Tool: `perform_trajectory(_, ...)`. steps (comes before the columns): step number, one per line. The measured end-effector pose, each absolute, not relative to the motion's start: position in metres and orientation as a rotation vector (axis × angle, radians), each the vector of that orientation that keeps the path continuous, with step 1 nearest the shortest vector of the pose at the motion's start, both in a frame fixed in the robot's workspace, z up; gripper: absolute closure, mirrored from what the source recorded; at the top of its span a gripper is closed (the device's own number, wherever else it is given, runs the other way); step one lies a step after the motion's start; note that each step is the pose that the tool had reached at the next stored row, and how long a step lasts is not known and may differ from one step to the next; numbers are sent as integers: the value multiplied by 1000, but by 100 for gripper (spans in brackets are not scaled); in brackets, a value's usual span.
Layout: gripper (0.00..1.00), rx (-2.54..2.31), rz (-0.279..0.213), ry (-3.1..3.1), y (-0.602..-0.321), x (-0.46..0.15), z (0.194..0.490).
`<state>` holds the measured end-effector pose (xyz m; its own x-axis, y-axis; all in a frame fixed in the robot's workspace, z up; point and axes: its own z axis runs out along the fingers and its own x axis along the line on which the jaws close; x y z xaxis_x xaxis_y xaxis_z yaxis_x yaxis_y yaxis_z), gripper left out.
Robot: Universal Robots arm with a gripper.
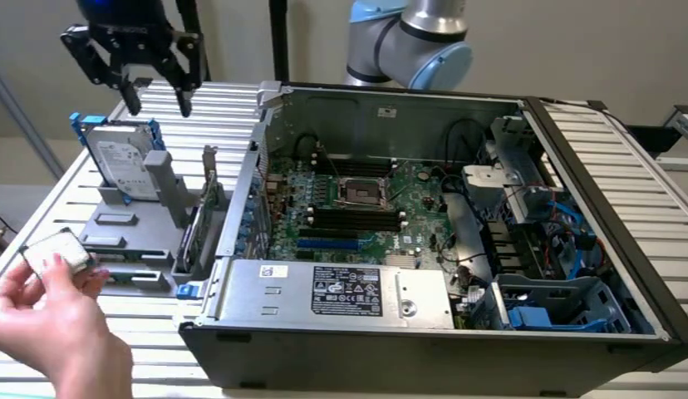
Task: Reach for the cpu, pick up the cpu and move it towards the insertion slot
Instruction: 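Pick up the cpu and move it towards the insertion slot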
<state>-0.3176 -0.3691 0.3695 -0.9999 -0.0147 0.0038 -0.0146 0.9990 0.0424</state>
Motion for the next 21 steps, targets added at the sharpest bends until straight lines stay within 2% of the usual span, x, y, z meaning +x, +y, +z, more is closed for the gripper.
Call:
perform_trajectory(6, 31, 30, -60, -3140, -377, -377, 352)
perform_trajectory(14, 31, 30, -60, -3140, -377, -379, 351)
perform_trajectory(15, 52, 30, -60, -3140, -377, -379, 351)
perform_trajectory(17, 64, 30, -60, -3140, -377, -379, 351)
perform_trajectory(18, 64, 30, -60, -3140, -377, -379, 351)
perform_trajectory(21, 82, 30, -60, -3140, -377, -379, 351)
